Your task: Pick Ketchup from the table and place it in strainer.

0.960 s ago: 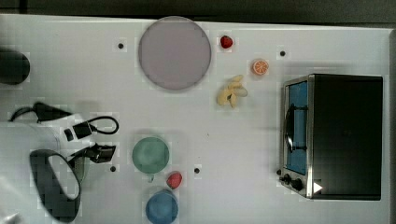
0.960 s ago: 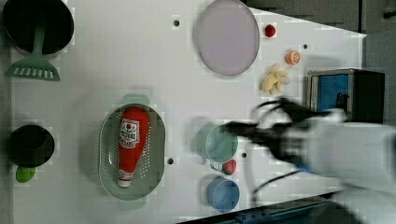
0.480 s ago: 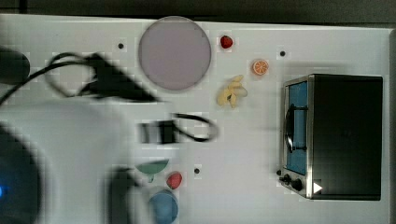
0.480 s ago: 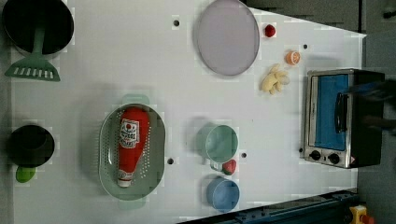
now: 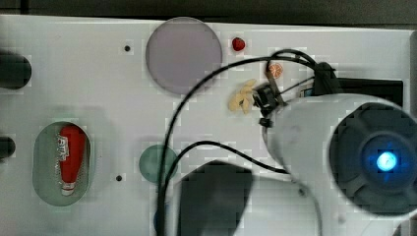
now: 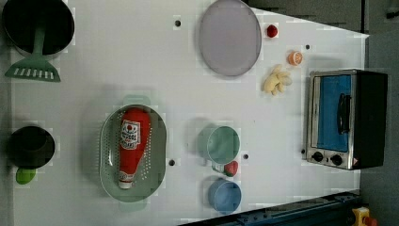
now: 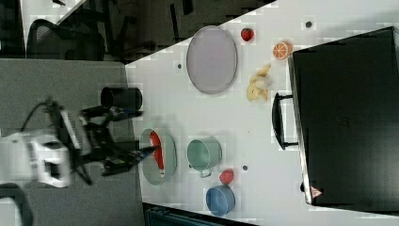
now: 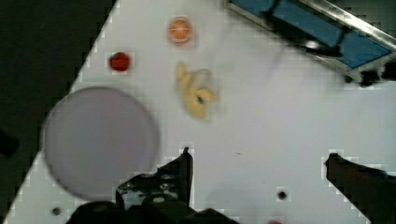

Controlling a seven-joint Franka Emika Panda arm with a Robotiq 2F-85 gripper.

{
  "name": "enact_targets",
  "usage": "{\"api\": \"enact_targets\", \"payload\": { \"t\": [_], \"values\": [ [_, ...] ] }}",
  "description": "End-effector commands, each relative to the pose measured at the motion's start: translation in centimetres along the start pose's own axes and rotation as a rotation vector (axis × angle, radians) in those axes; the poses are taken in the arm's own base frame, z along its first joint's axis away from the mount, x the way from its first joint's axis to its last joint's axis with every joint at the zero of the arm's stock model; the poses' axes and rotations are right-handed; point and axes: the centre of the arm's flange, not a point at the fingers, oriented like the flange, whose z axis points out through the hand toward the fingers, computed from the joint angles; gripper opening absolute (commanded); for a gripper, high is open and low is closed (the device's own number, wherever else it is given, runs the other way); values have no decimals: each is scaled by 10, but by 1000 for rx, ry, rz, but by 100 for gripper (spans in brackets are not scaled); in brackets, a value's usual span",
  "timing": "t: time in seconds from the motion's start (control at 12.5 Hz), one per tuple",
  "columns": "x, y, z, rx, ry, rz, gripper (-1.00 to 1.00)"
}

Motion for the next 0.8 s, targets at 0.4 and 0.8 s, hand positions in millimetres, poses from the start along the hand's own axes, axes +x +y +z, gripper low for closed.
{"api": "enact_targets", "payload": {
  "t": [0.4, 0.8],
  "values": [
    [-67, -31, 7, -62, -68, -173, 100],
    [-72, -33, 8, -71, -76, -183, 100]
  ]
}}
